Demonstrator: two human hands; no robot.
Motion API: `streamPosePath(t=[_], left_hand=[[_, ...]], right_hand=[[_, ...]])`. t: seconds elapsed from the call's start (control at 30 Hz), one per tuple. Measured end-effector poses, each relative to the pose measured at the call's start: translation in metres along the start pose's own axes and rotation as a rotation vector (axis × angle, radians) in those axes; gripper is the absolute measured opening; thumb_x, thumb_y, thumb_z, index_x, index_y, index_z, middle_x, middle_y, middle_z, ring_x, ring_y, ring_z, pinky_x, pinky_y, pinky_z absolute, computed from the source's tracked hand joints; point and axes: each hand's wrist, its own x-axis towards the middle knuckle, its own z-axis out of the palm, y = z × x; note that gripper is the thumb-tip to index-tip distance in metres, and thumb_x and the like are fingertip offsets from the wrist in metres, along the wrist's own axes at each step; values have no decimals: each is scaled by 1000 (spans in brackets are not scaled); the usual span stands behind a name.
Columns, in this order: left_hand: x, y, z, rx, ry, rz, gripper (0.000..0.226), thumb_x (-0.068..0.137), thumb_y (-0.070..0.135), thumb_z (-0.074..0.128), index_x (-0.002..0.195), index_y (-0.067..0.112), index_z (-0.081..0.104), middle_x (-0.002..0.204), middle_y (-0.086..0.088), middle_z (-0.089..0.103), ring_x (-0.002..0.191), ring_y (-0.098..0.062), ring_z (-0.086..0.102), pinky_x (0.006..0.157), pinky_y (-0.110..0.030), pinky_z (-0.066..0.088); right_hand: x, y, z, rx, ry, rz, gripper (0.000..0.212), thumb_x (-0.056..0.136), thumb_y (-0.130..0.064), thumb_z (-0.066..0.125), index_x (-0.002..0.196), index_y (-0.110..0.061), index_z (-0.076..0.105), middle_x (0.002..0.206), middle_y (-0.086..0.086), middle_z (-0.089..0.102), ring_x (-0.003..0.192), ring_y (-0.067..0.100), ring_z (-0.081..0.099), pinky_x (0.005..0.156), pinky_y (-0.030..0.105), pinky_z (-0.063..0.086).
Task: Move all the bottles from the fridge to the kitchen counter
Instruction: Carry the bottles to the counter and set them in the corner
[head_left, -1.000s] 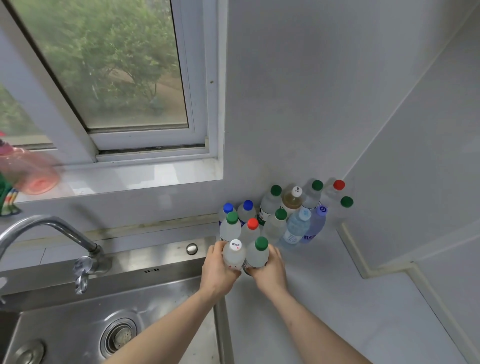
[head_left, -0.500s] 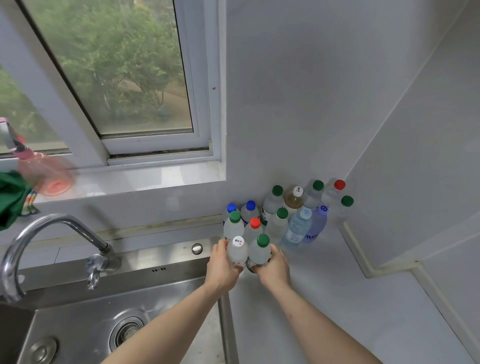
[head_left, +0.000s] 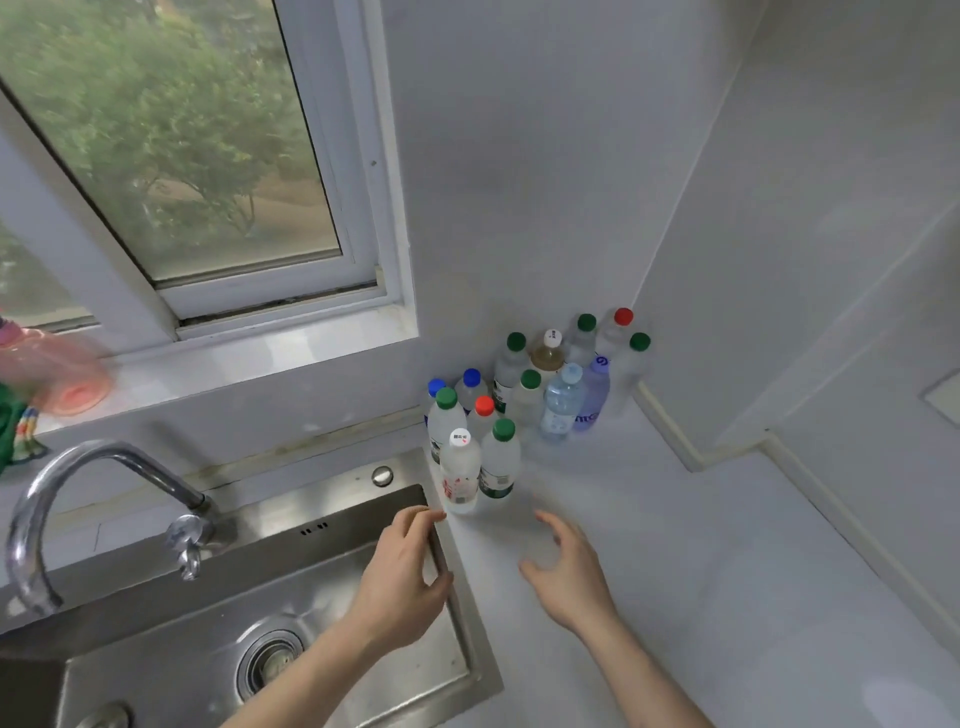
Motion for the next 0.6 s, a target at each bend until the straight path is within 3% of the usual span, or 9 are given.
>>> streamPosePath(t=[0.13,0.4,0.6], left_hand=[[-26,0,-14,61,-79,136,53,90,35,69,139,34,48,145,19,36,134,-5,39,107,-17,33],[-58,34,-19,139,-309,493,54,91,33,69,140,37,48,155,15,31,141,-14,34,112,-24,32],[-85,86,5,163,-407,727,53,89,31,71,137,37,51,153,17,35,139,-15,39,111,-25,33]], right_hand=[[-51,-6,-2,-28,47,-27,67,89,-23,72,151,-23,46,155,-5,43,144,11,40,112,13,24],[-185,-3,-9,55,254,103,70,96,-37,66,157,-40,31,165,-23,17,153,1,19,118,17,16],[-281,21,-22,114,477,234,70,96,-39,66,156,-45,31,165,-28,14,152,-5,15,117,16,16]])
